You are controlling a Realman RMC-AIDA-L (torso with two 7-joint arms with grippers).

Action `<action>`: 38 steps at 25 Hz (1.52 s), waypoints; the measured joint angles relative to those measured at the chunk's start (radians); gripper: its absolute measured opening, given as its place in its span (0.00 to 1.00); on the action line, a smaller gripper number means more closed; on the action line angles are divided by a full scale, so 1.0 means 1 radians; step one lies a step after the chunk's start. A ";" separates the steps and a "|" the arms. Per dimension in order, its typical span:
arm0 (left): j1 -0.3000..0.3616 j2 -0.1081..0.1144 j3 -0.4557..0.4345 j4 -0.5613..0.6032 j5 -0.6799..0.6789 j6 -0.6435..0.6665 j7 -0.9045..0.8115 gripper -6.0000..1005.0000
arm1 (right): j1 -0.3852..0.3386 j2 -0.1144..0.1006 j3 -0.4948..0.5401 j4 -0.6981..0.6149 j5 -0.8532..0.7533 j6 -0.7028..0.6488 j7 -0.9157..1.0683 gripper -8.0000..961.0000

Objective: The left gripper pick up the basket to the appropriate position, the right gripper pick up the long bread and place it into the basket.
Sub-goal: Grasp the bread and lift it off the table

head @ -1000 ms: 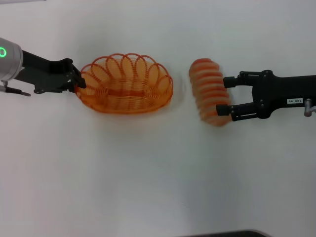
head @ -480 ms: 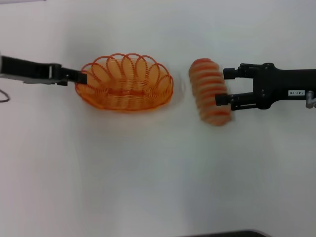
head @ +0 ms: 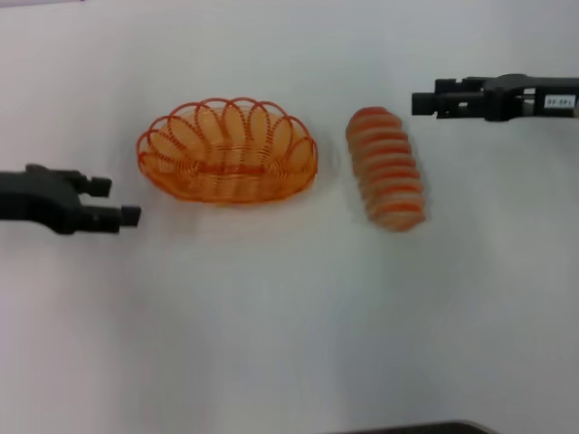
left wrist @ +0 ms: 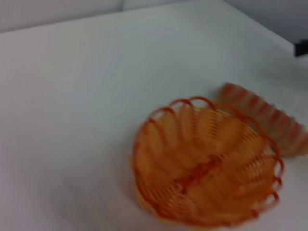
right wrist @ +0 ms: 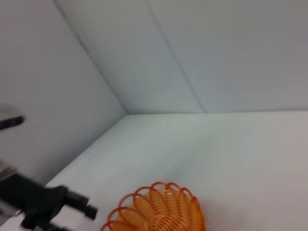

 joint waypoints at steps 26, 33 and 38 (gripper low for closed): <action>0.078 -0.020 -0.132 -0.074 -0.122 0.197 0.343 0.76 | 0.308 -0.026 -0.230 -0.158 -0.523 -0.084 0.855 0.81; 0.080 -0.020 -0.142 -0.077 -0.125 0.225 0.354 0.76 | 0.337 -0.011 -0.300 -0.117 -0.524 -0.010 0.922 0.80; 0.079 -0.021 -0.136 -0.088 -0.125 0.226 0.355 0.76 | 0.373 -0.003 -0.351 -0.027 -0.525 0.077 0.935 0.80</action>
